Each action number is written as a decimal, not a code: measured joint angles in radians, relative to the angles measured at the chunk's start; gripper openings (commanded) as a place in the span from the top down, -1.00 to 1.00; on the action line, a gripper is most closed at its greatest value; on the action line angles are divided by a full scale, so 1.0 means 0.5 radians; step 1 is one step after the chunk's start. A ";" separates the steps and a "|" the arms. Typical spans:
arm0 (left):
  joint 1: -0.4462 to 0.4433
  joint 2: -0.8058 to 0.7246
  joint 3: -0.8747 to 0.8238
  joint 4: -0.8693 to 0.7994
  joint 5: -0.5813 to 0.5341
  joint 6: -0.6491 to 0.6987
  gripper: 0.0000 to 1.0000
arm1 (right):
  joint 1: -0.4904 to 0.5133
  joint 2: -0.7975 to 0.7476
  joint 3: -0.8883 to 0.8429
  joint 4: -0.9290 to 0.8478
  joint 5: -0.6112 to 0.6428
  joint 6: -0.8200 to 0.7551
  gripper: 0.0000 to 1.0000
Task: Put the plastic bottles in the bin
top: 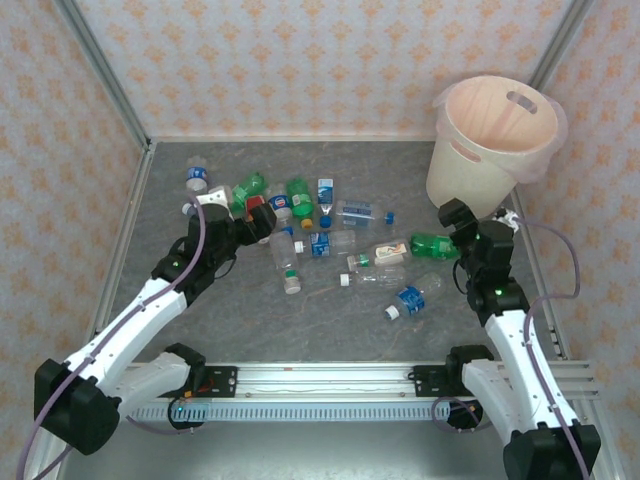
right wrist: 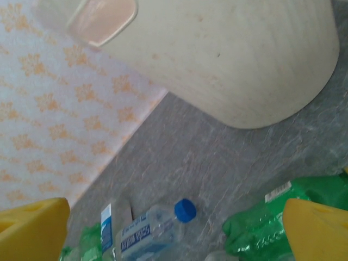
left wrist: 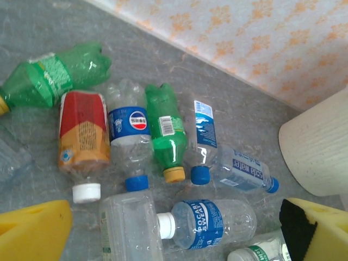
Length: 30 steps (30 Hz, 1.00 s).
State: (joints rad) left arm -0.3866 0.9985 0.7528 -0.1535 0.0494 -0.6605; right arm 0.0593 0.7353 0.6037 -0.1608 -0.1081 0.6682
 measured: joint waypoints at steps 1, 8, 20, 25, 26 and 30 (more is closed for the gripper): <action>0.000 0.002 -0.012 -0.002 -0.032 -0.050 -0.99 | 0.005 0.006 0.016 -0.040 -0.022 0.003 -0.99; 0.001 -0.189 -0.188 0.034 -0.085 -0.127 -0.98 | 0.038 0.149 0.069 -0.420 -0.130 0.063 -0.99; 0.001 -0.379 -0.306 0.207 0.212 0.068 -0.98 | 0.047 0.200 0.024 -0.820 -0.343 0.221 -0.99; 0.001 -0.410 -0.334 0.232 0.302 0.121 -0.98 | 0.047 0.249 0.011 -0.986 -0.384 0.235 -0.99; 0.000 -0.410 -0.334 0.232 0.316 0.131 -0.98 | 0.047 0.259 0.011 -1.022 -0.385 0.235 -0.99; 0.000 -0.410 -0.334 0.234 0.392 0.163 -0.98 | 0.048 0.331 0.011 -1.125 -0.431 0.227 -0.94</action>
State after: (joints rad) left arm -0.3866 0.7933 0.5858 -0.0364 0.2455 -0.5789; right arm 0.0834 0.9009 0.6090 -0.7231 -0.3237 0.7818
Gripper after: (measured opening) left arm 0.992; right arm 0.985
